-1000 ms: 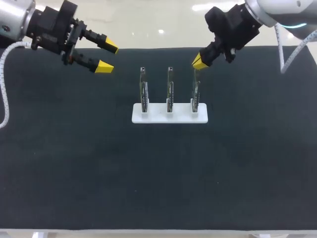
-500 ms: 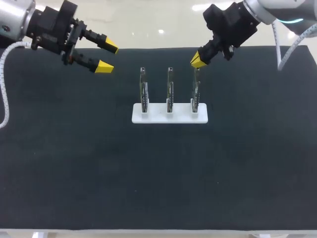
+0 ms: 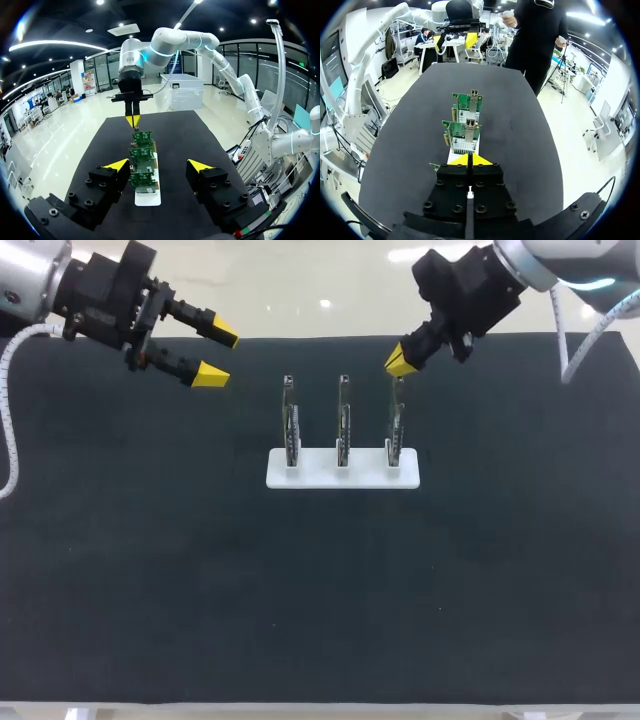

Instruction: Pick up the optical module with the left hand, and insert it into the network port with the right hand.

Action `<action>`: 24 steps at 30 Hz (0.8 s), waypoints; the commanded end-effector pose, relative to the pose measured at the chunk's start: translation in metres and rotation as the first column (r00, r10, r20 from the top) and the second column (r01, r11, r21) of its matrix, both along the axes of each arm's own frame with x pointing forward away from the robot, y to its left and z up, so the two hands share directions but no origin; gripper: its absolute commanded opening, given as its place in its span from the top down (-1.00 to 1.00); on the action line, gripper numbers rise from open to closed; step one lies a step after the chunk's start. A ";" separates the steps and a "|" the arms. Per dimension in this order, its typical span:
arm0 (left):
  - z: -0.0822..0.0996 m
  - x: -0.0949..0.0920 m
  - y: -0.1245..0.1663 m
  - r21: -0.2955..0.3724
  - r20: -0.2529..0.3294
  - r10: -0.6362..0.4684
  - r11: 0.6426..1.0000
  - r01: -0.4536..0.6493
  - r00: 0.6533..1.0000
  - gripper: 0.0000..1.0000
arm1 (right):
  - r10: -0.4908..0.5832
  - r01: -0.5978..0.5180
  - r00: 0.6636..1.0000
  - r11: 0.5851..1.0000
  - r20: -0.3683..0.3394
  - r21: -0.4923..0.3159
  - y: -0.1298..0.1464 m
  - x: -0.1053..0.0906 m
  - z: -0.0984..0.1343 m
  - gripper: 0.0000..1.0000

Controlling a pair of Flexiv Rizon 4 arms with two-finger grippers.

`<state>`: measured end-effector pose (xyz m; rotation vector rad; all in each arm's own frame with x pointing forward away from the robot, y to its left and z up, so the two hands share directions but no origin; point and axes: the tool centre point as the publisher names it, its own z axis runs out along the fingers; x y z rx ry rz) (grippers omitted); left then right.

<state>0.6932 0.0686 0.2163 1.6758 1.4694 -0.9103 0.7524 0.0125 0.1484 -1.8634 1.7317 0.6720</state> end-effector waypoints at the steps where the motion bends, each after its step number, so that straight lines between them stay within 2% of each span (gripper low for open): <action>1: 0.000 0.000 -0.001 0.004 -0.001 0.001 1.000 -0.001 1.000 -1.00 | 0.002 -0.002 1.000 1.000 0.004 -0.010 0.000 0.003 0.002 1.00; 12: 0.000 0.000 -0.001 0.004 -0.001 0.001 1.000 -0.001 1.000 -1.00 | 0.004 -0.004 1.000 1.000 0.019 -0.015 -0.022 -0.001 0.037 1.00; 24: 0.000 0.000 -0.001 0.004 -0.001 0.001 1.000 -0.001 1.000 -1.00 | -0.002 0.002 1.000 1.000 0.015 0.005 -0.068 -0.017 0.080 1.00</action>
